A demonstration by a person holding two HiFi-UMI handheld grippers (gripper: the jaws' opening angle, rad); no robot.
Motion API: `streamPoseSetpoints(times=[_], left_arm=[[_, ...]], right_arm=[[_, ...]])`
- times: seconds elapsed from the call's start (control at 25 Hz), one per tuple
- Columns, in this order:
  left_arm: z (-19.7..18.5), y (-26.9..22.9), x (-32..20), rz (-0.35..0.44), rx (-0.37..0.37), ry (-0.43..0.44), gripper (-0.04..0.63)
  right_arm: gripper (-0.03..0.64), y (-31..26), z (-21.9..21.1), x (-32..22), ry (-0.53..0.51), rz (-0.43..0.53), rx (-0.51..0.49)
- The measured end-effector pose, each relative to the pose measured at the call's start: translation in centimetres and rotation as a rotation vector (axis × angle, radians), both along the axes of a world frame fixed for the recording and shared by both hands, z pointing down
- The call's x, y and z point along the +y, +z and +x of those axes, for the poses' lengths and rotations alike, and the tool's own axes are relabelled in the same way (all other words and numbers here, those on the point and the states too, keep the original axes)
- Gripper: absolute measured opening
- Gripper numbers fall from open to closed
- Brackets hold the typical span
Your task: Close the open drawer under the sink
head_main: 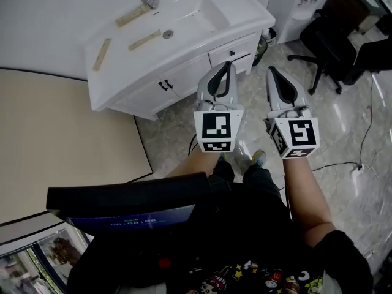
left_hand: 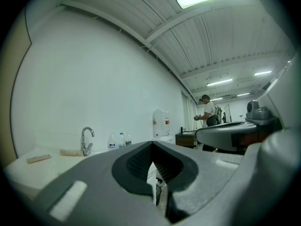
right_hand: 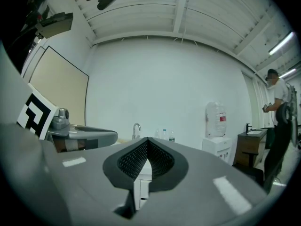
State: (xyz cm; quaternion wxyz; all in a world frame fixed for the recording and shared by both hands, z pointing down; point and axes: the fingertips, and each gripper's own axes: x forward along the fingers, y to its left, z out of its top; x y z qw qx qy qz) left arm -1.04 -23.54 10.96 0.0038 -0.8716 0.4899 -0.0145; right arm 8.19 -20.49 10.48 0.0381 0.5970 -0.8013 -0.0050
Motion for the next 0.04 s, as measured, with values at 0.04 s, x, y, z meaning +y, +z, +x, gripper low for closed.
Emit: streamPoseSetpoints(times=[0.04], left_arm=[[-0.01,0.07,0.1,-0.003,0.002,-0.003,0.0]], right_arm=[[0.02,0.0,0.02,0.12,-0.001,0.0,0.0]])
